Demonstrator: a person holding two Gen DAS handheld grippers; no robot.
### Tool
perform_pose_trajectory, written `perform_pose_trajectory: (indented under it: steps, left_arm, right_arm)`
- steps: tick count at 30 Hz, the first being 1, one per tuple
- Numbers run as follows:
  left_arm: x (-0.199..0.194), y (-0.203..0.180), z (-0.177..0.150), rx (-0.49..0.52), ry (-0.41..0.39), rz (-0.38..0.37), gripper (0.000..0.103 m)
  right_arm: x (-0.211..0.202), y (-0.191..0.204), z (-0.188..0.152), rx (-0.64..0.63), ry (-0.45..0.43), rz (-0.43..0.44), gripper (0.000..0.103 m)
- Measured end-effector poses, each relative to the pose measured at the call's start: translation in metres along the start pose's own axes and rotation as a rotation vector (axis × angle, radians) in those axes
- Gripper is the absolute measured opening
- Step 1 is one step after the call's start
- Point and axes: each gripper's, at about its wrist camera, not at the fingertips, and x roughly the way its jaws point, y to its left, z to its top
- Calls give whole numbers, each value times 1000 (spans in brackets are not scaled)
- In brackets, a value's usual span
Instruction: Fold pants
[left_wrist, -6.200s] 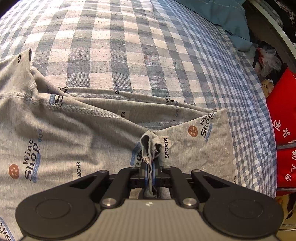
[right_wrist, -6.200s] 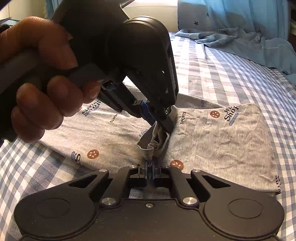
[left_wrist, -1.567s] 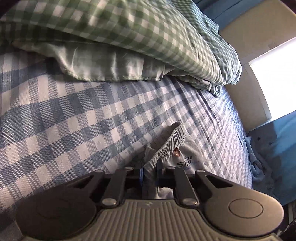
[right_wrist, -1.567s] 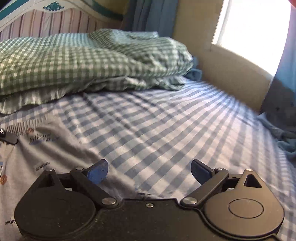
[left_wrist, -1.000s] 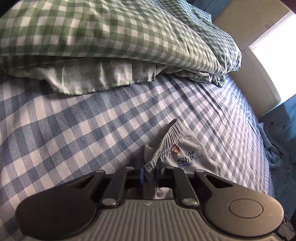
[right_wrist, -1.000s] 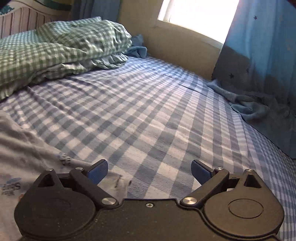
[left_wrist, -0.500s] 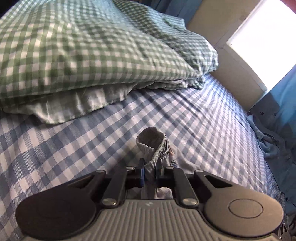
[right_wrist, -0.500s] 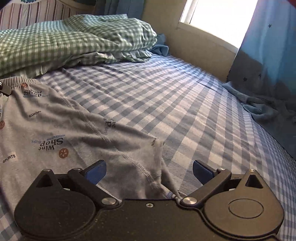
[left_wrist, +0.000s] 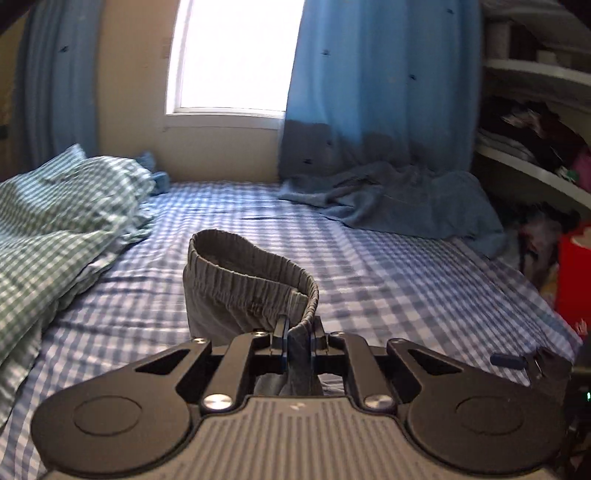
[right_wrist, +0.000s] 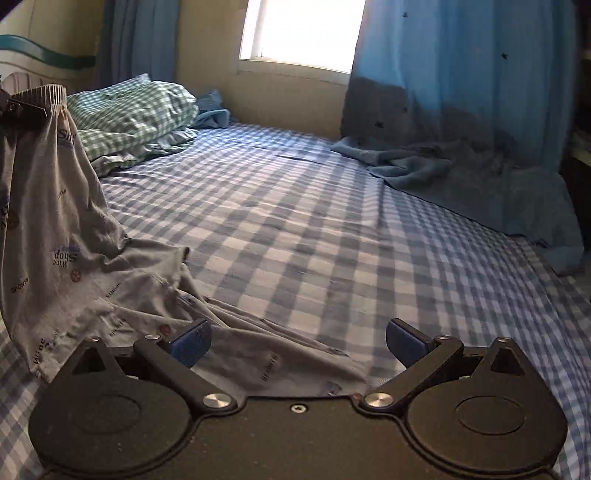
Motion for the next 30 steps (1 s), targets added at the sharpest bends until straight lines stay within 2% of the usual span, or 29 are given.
perform_pose_trajectory:
  steps: [3, 7, 9, 10, 12, 15, 18, 20, 23, 25, 26, 27, 28, 30]
  left_arm:
    - [15, -52, -17, 84, 59, -60, 11]
    - [49, -101, -50, 102, 175, -149, 12]
    - [72, -117, -71, 93, 247, -156, 14]
    - [81, -122, -80, 91, 278, -155, 17]
    - [99, -132, -102, 86, 361, -141, 22]
    - [108, -139, -120, 106, 425, -112, 55]
    - [92, -146, -129, 157, 385, -53, 71]
    - [86, -149, -132, 184, 359, -26, 74]
    - [85, -154, -140, 251, 359, -25, 71]
    - [87, -156, -144, 266, 371, -54, 56]
    - [87, -158, -144, 268, 368, -69, 51]
    - [87, -160, -146, 268, 360, -76, 41]
    - [84, -159, -144, 264, 353, -80, 26]
    - [83, -159, -144, 243, 348, -84, 13]
  right_arm:
    - [-11, -36, -18, 38, 22, -35, 101]
    - [-18, -82, -41, 89, 43, -74, 101]
    - [-18, -100, -52, 106, 56, -78, 101]
    - [-16, -109, -57, 114, 65, -69, 101]
    - [-10, -121, -64, 132, 86, -22, 101]
    - [3, -130, -63, 157, 105, 96, 101]
    - [18, -129, -55, 211, 120, 271, 101]
    - [28, -124, -46, 257, 132, 395, 101]
    - [45, -111, -31, 286, 139, 518, 98]
    - [60, -102, -23, 286, 170, 571, 89]
    - [66, -98, -21, 285, 183, 588, 80]
    - [71, -95, -18, 285, 195, 605, 70]
    - [74, -93, -16, 287, 202, 620, 64]
    - [81, -90, -14, 293, 216, 628, 41]
